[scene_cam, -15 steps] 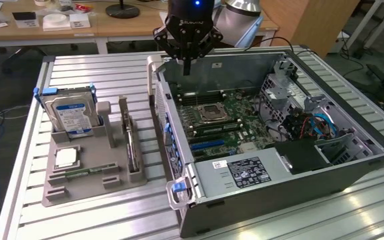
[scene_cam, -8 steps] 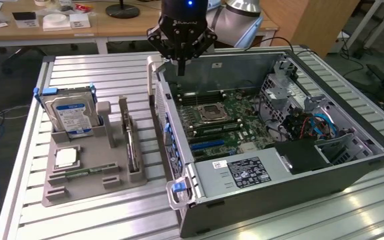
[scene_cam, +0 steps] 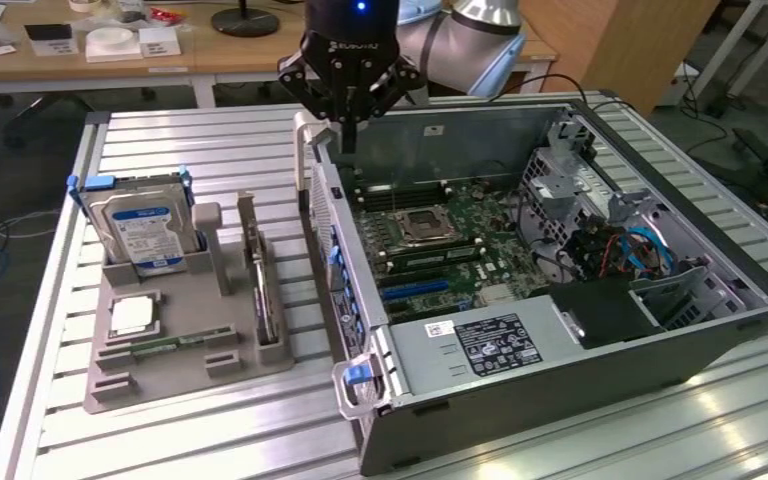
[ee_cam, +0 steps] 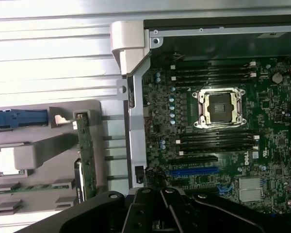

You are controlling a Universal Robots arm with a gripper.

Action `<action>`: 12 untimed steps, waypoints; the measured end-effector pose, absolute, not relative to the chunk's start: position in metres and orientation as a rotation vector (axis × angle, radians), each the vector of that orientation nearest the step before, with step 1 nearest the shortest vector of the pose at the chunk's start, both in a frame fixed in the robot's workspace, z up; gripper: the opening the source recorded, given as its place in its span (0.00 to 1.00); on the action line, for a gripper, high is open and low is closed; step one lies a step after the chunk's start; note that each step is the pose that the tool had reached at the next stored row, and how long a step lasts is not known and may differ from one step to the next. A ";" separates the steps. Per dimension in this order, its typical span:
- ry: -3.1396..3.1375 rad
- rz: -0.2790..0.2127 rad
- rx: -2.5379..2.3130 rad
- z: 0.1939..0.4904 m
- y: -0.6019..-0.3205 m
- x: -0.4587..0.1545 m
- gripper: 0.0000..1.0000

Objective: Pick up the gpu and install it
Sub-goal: 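Reach for the gpu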

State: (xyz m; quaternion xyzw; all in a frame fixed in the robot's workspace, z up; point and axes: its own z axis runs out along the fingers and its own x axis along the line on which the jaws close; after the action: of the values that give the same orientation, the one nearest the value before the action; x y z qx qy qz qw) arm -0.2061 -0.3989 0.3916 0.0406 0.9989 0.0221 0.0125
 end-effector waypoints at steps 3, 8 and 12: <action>3.113 0.069 0.127 0.391 -0.399 -0.211 0.11; 3.113 0.069 0.129 0.391 -0.399 -0.220 0.11; 3.113 0.069 0.130 0.391 -0.399 -0.225 0.11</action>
State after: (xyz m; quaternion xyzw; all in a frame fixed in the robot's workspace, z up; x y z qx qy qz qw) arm -0.2248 -0.3989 0.3910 0.0416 0.9988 0.0220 0.0126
